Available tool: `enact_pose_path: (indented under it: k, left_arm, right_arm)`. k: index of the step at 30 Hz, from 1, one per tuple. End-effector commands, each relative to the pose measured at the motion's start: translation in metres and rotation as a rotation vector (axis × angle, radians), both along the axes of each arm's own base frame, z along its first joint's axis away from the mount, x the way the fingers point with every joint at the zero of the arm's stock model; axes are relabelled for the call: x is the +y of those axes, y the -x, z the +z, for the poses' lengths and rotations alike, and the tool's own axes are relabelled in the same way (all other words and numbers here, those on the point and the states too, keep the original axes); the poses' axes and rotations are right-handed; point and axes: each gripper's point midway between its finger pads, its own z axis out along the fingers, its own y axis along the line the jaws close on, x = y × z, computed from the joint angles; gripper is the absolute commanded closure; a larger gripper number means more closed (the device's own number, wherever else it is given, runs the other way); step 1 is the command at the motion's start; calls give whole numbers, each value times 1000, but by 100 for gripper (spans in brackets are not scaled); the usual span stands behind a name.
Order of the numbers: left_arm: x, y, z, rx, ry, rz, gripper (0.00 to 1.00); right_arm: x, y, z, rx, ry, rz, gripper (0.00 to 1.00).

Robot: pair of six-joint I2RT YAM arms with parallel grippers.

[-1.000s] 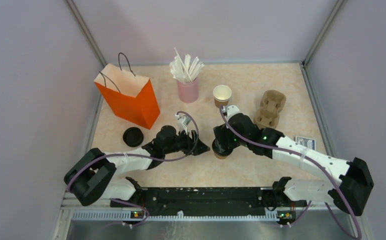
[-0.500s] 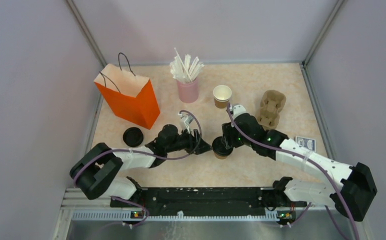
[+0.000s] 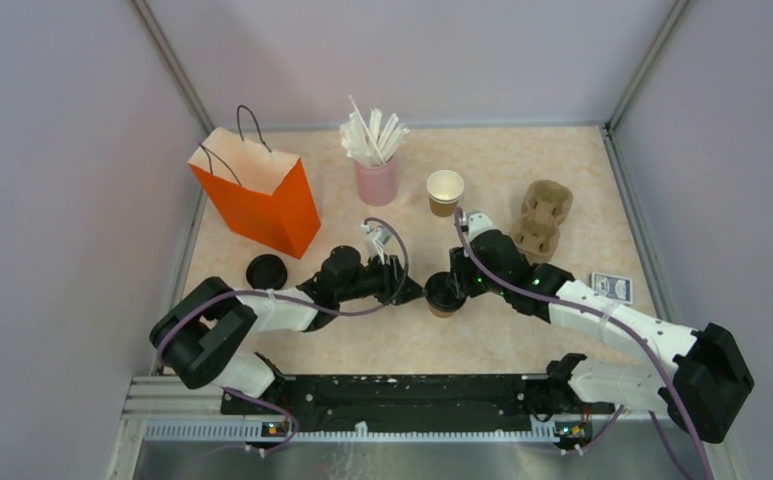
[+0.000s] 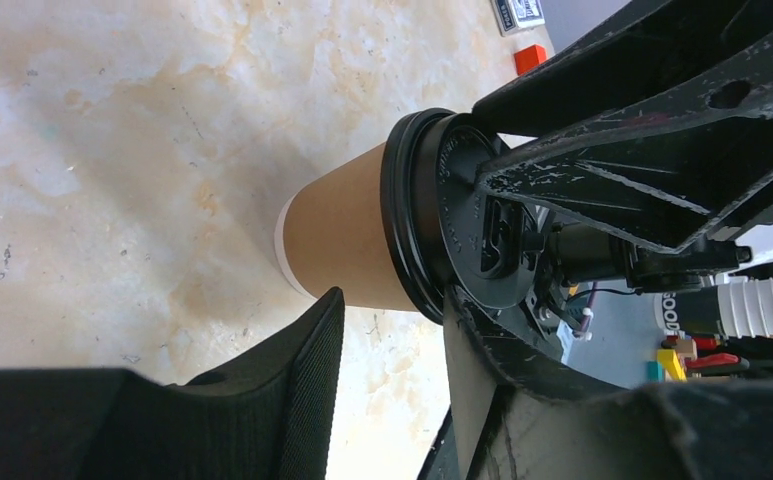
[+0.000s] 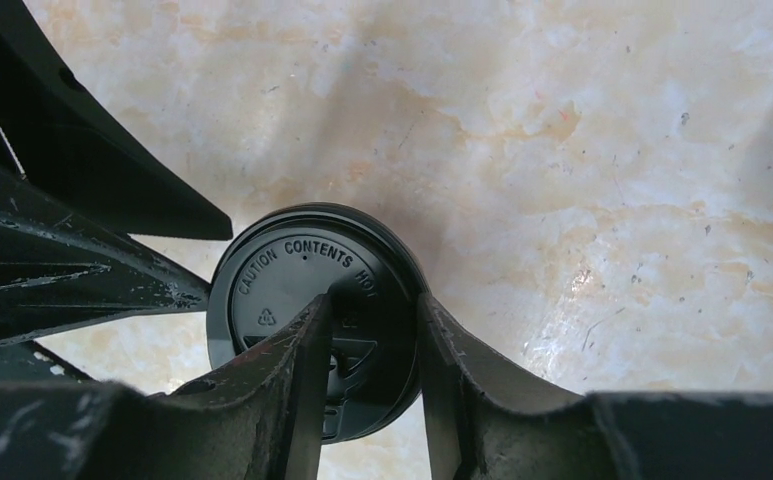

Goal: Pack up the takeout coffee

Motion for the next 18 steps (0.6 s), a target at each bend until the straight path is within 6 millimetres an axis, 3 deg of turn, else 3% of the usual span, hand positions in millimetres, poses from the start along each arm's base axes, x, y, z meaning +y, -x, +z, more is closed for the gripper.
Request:
enact_pose_path:
  k: [1,7,18]
  left_arm:
    - [-7,-10,13,-58,26,-7,55]
    - [-1,-14,-9,-1,-46,36,60]
    - [34,-10,-81,190,-323,170,66]
  right_arm:
    - [-1,2,-10,17,-12,-4,65]
    - [-6,12,-28,48,-10,-9,68]
    - [-16,28,-59,110,-6,-27,71]
